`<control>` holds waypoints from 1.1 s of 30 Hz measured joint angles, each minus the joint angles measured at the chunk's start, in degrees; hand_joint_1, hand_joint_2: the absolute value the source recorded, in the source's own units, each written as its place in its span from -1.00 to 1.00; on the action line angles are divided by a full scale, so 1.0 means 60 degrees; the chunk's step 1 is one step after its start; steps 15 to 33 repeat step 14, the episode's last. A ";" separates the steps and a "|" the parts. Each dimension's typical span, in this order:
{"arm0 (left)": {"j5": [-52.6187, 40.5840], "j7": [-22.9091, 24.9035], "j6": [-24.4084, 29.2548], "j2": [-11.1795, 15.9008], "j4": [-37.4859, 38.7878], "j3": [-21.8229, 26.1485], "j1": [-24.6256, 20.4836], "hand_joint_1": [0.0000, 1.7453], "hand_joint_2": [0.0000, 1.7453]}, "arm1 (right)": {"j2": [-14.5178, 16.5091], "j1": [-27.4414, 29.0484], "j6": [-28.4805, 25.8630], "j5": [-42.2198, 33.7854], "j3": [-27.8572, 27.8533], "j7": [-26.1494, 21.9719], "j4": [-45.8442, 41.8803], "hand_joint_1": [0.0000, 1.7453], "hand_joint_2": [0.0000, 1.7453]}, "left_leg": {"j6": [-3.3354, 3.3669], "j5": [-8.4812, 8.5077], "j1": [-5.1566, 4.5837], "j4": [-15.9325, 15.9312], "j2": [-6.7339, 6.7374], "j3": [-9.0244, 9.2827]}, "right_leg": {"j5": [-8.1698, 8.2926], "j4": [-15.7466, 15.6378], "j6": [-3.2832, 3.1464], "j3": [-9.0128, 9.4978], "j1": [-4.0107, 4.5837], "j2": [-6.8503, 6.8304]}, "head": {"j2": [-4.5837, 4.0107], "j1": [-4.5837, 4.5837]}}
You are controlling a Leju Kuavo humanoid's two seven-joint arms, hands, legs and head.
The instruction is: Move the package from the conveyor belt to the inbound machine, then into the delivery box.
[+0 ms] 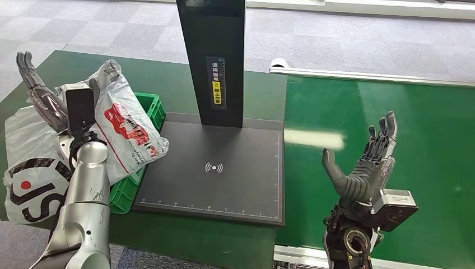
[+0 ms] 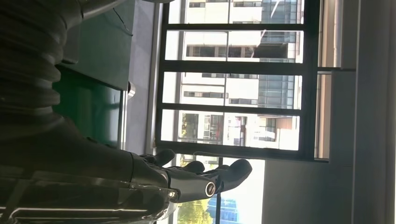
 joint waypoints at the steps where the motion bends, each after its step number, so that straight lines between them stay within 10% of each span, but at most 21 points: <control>1: 0.0000 0.0000 0.0000 0.0000 -0.0013 -0.0009 0.0003 -1.00 1.00 | 0.0000 0.0000 0.0000 0.0000 0.0001 0.0000 0.0000 -1.00 1.00 | 0.0000 0.0000 0.0000 0.0000 0.0000 0.0000 | 0.0000 0.0000 0.0000 0.0000 0.0000 0.0000 | 0.0000 0.0000; 33: 0.1300 -0.0137 -0.0208 0.0022 -0.0314 -0.0374 0.0232 -1.00 1.00 | -0.0011 0.0000 -0.0024 0.0000 0.0002 -0.0004 0.0004 -1.00 1.00 | 0.0000 0.0000 0.0000 0.0000 0.0001 0.0000 | 0.0000 0.0000 0.0000 0.0000 0.0000 0.0000 | 0.0000 0.0000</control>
